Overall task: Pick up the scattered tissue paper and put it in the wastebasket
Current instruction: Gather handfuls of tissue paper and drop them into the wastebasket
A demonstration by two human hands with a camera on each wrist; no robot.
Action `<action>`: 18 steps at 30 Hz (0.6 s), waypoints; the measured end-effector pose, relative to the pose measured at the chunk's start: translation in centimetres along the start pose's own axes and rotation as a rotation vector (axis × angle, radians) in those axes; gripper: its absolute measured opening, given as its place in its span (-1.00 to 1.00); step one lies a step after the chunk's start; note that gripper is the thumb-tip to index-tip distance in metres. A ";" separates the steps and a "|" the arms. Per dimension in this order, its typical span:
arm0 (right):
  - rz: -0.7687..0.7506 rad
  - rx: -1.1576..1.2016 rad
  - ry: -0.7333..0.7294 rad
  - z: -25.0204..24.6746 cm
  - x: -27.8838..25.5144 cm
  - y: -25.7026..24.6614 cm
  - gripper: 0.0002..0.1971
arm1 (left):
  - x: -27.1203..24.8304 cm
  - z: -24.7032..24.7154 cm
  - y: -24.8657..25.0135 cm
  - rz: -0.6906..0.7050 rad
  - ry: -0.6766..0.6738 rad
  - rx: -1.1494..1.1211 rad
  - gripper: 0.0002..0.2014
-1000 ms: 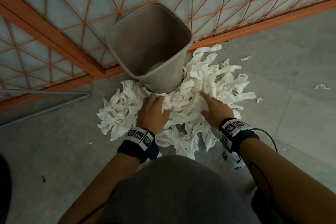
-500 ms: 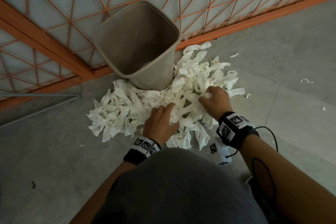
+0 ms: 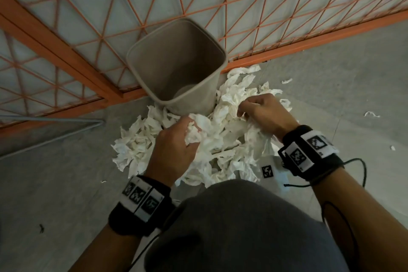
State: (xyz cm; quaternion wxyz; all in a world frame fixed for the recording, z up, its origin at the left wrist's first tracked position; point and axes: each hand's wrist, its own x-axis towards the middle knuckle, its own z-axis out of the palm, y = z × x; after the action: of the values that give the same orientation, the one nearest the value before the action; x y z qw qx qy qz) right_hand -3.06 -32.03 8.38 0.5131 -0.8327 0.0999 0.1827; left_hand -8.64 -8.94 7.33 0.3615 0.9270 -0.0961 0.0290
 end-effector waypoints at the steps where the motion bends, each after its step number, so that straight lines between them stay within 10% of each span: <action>1: -0.031 0.016 -0.075 -0.6 -0.4 -1.6 -0.72 | 0.3 -1.3 1.1 0.007 0.025 -0.025 -0.86; 5: -0.272 0.143 -0.275 -2.2 -1.7 -7.0 -0.75 | 1.9 -5.8 5.3 0.080 0.148 -0.244 -0.81; 11: -0.615 0.329 -0.154 -2.7 -0.9 -13.6 -0.64 | 7.5 -10.1 8.5 0.128 0.374 -0.380 -0.67; 18: -0.823 0.294 0.024 -1.8 1.2 -19.6 -0.74 | 12.4 -16.2 10.9 0.267 0.185 -0.488 -0.88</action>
State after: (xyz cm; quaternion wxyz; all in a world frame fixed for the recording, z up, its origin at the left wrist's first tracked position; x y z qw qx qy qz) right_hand 5.33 -24.69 24.67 0.6551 -0.7233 -0.2092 -0.0630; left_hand 1.63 -7.78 28.01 0.5740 0.7852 -0.1879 0.1369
